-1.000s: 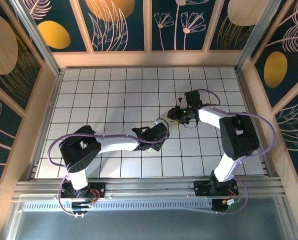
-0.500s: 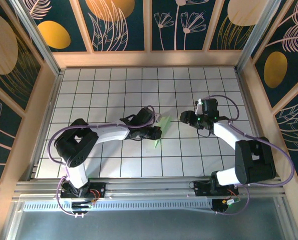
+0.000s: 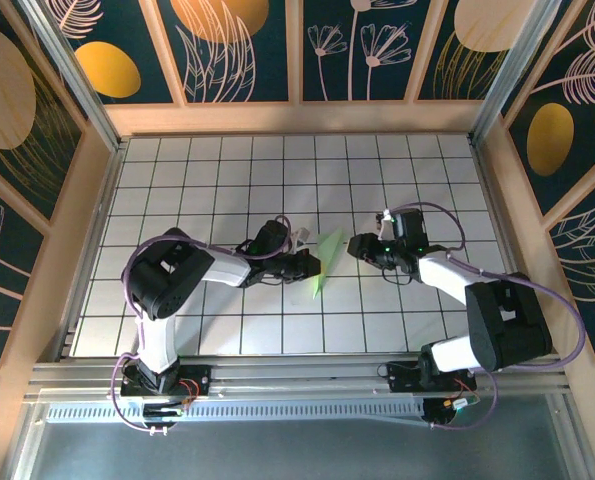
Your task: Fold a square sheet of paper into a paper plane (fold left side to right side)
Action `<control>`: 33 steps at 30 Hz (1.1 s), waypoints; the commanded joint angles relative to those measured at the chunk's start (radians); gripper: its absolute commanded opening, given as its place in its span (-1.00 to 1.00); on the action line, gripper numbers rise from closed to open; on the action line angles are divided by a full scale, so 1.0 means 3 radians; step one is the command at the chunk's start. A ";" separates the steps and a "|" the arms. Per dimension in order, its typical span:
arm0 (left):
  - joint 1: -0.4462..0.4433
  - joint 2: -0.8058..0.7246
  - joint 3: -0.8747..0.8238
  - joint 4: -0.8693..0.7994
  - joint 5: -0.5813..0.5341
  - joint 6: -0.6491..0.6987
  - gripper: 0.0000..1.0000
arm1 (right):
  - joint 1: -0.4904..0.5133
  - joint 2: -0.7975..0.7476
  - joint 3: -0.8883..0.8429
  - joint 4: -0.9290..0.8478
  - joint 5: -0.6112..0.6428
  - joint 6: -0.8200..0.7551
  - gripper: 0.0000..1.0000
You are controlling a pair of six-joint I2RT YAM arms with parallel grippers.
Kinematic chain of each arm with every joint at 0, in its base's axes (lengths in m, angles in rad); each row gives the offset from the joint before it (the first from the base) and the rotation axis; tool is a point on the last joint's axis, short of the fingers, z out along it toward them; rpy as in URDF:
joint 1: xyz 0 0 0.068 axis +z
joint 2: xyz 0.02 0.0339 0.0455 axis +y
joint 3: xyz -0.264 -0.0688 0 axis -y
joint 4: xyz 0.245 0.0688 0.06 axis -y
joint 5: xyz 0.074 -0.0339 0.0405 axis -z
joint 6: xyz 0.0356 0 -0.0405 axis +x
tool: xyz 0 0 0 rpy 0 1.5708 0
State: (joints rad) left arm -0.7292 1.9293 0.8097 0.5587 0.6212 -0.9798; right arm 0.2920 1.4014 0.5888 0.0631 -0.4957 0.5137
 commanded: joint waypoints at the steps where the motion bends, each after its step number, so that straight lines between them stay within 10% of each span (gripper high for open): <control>1: 0.0037 0.0065 -0.0088 0.0644 0.0178 -0.0365 -1.00 | 0.0112 0.0097 -0.0035 0.0219 -0.0022 0.0221 -0.07; 33: 0.0114 0.0548 -0.0270 0.1686 0.0369 -0.1095 -1.00 | 0.0479 0.0725 0.0210 0.0610 0.0154 0.0612 -0.19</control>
State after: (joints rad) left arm -0.7048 2.0769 0.7292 1.0031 0.7074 -1.2942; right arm 0.4255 1.6009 0.6243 0.2306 -0.4683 0.6910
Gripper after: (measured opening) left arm 0.044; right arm 0.407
